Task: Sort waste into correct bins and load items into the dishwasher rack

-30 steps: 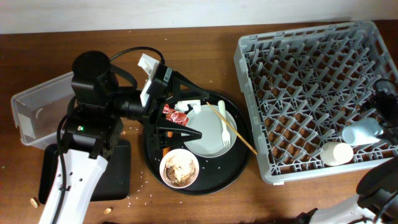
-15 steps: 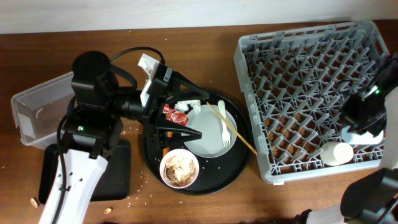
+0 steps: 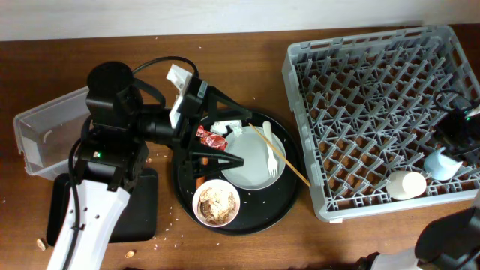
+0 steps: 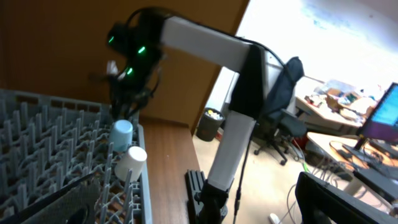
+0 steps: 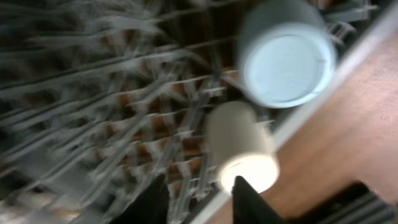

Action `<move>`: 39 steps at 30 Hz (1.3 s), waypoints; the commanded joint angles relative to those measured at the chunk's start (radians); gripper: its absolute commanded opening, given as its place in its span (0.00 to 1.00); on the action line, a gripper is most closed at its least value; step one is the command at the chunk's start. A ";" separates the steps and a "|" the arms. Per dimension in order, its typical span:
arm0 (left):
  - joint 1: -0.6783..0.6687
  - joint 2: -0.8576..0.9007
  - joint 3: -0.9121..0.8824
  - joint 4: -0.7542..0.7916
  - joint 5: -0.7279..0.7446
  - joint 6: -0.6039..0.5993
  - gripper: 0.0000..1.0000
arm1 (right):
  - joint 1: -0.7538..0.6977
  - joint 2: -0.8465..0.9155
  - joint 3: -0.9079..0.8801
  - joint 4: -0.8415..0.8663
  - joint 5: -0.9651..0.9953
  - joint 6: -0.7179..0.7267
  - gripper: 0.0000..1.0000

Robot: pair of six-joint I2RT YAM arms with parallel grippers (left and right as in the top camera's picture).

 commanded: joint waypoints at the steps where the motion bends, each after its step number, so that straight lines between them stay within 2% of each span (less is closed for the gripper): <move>1: 0.016 -0.047 0.008 -0.181 -0.463 -0.037 0.99 | 0.021 -0.222 0.187 -0.076 -0.311 -0.175 0.62; 3: -0.012 -0.055 0.008 -0.440 -0.948 0.029 0.99 | 0.084 -0.362 0.198 -0.072 -0.324 -0.185 0.75; 4: -0.056 -0.040 0.008 -0.565 -1.241 0.036 0.99 | 0.157 -0.445 0.198 -0.071 -0.324 -0.185 0.79; 5: -0.092 -0.014 0.008 -0.642 -1.421 0.042 0.99 | 0.298 -0.525 0.195 -0.071 -0.321 -0.185 0.81; 7: -0.089 0.009 0.008 -0.726 -1.554 0.013 0.99 | 0.472 -0.550 0.177 -0.091 -0.320 -0.213 0.76; 8: -0.050 0.000 0.010 -0.761 -1.596 -0.044 0.99 | 0.654 -0.531 0.130 -0.108 -0.280 -0.225 0.72; 11: 0.042 -0.048 0.011 -0.782 -1.552 -0.075 0.99 | 0.973 -0.380 -0.082 -0.008 0.011 -0.093 0.72; 13: 0.053 -0.056 0.011 -0.834 -1.556 -0.074 0.99 | 1.082 -0.203 -0.213 0.129 0.098 -0.092 0.72; 14: 0.053 -0.056 0.011 -0.856 -1.555 -0.075 0.99 | 1.089 -0.114 -0.235 0.182 0.111 -0.092 0.71; 15: 0.053 -0.056 0.011 -0.875 -1.555 -0.075 0.99 | 1.085 -0.013 -0.236 0.230 0.119 -0.093 0.64; 18: 0.053 -0.056 0.011 -0.875 -1.555 -0.075 0.99 | 1.080 0.244 -0.237 0.310 0.122 -0.150 0.53; 19: 0.053 -0.056 0.011 -0.875 -1.555 -0.075 0.99 | 1.080 0.300 -0.237 0.335 0.122 -0.172 0.47; 20: 0.053 -0.056 0.011 -0.875 -1.555 -0.075 0.99 | 1.079 0.333 -0.237 0.353 0.122 -0.174 0.45; 25: 0.053 -0.056 0.011 -0.875 -1.555 -0.075 0.99 | 1.079 0.356 -0.251 0.423 0.126 -0.177 0.34; 26: 0.053 -0.056 0.011 -0.875 -1.555 -0.075 0.99 | 1.079 0.356 -0.251 0.424 0.138 -0.177 0.40; 27: 0.053 -0.056 0.011 -0.875 -1.555 -0.075 0.99 | 1.079 0.356 -0.251 0.419 0.157 -0.176 0.41; 33: 0.053 -0.056 0.011 -0.875 -1.555 -0.075 0.99 | 1.080 0.273 -0.242 0.397 0.171 -0.230 0.41; 37: 0.053 -0.056 0.011 -0.875 -1.555 -0.075 0.99 | 1.079 0.277 -0.248 0.425 0.171 -0.230 0.41; 39: 0.053 -0.056 0.011 -0.875 -1.555 -0.075 0.99 | 1.079 0.278 -0.291 0.496 0.193 -0.252 0.41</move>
